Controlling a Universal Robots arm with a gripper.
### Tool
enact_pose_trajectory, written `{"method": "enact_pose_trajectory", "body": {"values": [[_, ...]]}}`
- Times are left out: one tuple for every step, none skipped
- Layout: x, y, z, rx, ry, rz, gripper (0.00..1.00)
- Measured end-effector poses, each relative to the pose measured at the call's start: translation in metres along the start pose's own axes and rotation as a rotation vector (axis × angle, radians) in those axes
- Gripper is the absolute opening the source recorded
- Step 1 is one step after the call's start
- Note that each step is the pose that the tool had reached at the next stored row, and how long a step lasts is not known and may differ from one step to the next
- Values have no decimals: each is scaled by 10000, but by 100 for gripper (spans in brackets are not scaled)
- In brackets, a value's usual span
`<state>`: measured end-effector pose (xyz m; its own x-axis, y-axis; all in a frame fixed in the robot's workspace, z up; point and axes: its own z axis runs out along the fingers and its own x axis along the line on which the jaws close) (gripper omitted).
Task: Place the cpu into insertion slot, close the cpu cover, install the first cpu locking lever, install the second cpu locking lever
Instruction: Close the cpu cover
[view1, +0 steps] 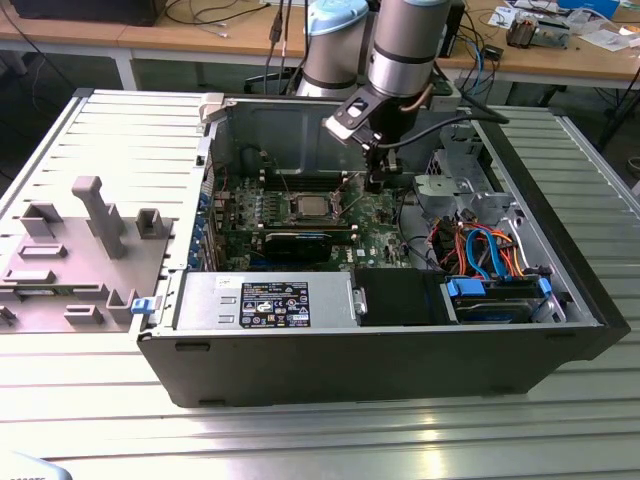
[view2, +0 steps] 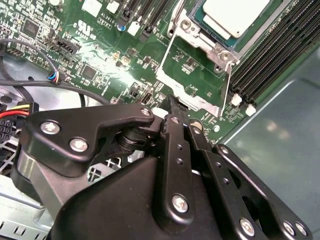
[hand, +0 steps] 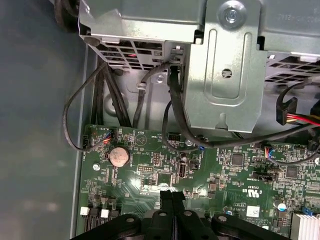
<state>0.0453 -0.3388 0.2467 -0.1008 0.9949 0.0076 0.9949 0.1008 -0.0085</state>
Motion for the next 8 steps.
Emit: {"method": "enact_pose_trajectory", "body": {"values": [[1,-8,2,0,3,0,11],[1,-15,4,-1,5,0,11],[2,-22,6,-1,10,-1,11],[3,-28,8,-1,13,-1,11],[3,-35,11,-2,16,0,11],[5,-47,15,-2,21,-1,11],[6,-56,17,-2,23,0,11],[6,-63,19,-3,26,-1,11]]}}
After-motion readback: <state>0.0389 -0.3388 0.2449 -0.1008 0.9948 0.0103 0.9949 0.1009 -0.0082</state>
